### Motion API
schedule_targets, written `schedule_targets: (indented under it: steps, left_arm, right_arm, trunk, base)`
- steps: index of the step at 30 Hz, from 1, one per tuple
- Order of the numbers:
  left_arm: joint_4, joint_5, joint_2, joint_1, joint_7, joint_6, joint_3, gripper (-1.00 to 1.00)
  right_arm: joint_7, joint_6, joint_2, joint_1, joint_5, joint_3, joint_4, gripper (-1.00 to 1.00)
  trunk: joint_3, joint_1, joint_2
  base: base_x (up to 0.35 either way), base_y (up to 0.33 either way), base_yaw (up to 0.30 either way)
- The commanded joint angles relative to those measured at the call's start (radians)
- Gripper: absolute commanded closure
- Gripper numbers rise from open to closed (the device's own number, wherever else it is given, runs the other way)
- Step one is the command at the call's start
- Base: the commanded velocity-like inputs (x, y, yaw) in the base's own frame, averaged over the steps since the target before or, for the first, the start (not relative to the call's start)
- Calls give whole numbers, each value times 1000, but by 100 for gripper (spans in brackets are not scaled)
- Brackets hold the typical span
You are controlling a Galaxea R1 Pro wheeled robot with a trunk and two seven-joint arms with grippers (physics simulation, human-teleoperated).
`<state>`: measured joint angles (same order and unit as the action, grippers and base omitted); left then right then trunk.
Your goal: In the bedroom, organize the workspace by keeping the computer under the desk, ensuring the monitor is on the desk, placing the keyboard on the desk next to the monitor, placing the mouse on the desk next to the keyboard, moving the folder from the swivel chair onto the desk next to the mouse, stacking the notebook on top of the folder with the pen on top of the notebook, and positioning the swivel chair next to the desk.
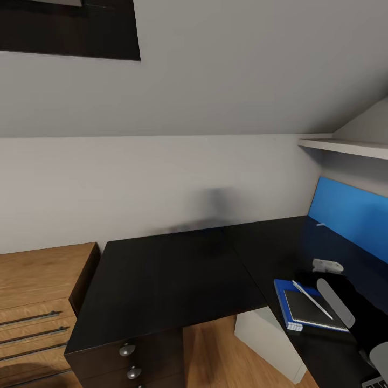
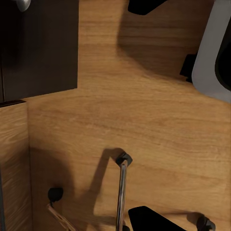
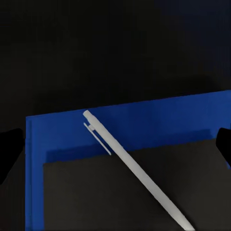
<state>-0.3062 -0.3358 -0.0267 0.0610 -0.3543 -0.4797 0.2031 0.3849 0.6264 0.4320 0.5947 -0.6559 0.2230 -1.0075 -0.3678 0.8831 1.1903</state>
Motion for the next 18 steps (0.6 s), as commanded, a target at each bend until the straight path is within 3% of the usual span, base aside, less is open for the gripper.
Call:
schedule_targets:
  steps: [1, 9, 13, 15, 18]
  left_arm:
    - [-2, -5, -1, 0, -8, 0, 9, -100]
    - [-2, -5, -1, 0, -8, 0, 9, -100]
    - [-2, -5, 0, 0, -8, 0, 9, -100]
    - [-2, -5, 0, 0, -8, 0, 9, -100]
    - [-2, -5, 1, 0, -8, 0, 9, -100]
  right_arm:
    - [11, 1, 1, -2, -11, 4, -14, -100]
    - [12, 3, 1, -9, -13, 4, -56, -100]
    - [16, 3, 0, -56, -14, 4, -151, -100]
    - [58, 3, -3, -110, -17, 4, -261, -100]
    - [108, 2, -4, -146, -22, 6, -336, -100]
  trunk:
    - [-1, 0, 1]
    - [-1, 0, 1]
    - [-1, 0, 1]
    - [-1, 0, 1]
    - [-1, 0, 1]
  base:
    - [0, 0, 0]
    - [0, 0, 0]
    - [0, 0, 0]
    - [0, 0, 0]
    - [-37, 0, 0]
